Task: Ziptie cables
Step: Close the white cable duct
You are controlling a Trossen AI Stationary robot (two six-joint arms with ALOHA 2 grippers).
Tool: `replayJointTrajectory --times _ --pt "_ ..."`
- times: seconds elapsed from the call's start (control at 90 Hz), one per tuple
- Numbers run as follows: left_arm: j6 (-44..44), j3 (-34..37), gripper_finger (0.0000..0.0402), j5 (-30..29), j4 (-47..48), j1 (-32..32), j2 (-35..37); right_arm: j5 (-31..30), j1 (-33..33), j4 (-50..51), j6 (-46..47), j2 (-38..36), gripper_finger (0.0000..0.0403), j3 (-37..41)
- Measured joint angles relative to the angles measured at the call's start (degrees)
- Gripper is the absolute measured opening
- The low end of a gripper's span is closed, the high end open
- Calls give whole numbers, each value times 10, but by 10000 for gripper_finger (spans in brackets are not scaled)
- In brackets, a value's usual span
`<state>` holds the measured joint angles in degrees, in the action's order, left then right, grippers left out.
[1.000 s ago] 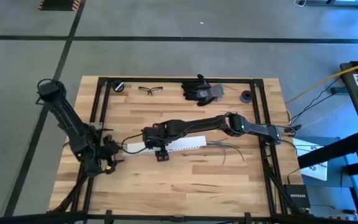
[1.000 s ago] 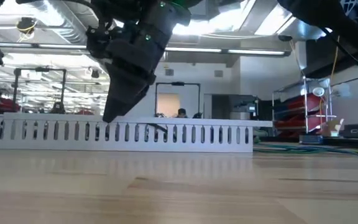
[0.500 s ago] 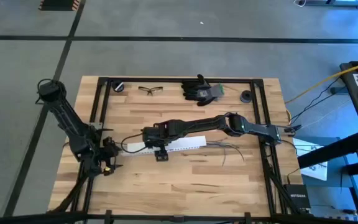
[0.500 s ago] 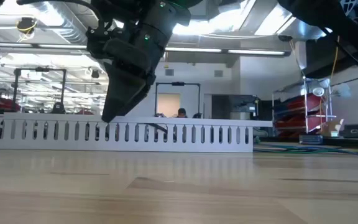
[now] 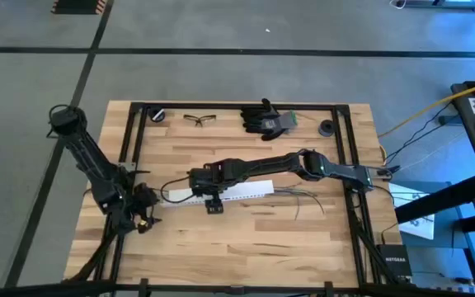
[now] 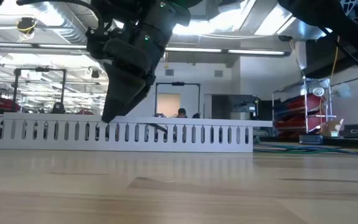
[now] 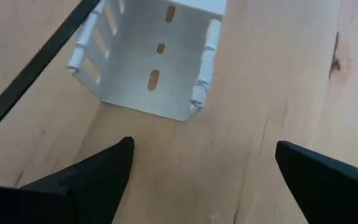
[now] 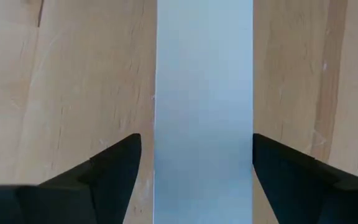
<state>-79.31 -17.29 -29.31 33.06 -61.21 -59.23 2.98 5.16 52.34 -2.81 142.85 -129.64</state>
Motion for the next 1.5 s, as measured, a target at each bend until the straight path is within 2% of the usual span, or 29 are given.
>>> replayJointTrajectory --times 0.267,0.378,0.6,0.744,0.878,1.1,1.356,1.5 --pt "1 4 377 -95 88 -5 -1 -5 7 -5 -4 0 287 0" --pt "29 4 377 -135 56 -7 -1 -5 8 -19 -7 0 287 0" --pt "115 4 377 -138 -51 -7 -1 -11 9 -19 -7 0 287 0" --pt "98 3 377 -76 -47 -7 -1 -14 9 -19 -7 0 287 0" --pt "99 3 377 -54 -93 -7 -1 -14 8 -19 -7 0 287 0" --pt "89 3 377 -114 -91 3 -1 -25 8 -30 -7 0 287 0" --pt "78 3 377 -114 -52 34 -2 -26 8 -31 -7 0 287 0" --pt "84 3 377 -117 -94 46 -2 -38 8 -30 -6 0 287 0"
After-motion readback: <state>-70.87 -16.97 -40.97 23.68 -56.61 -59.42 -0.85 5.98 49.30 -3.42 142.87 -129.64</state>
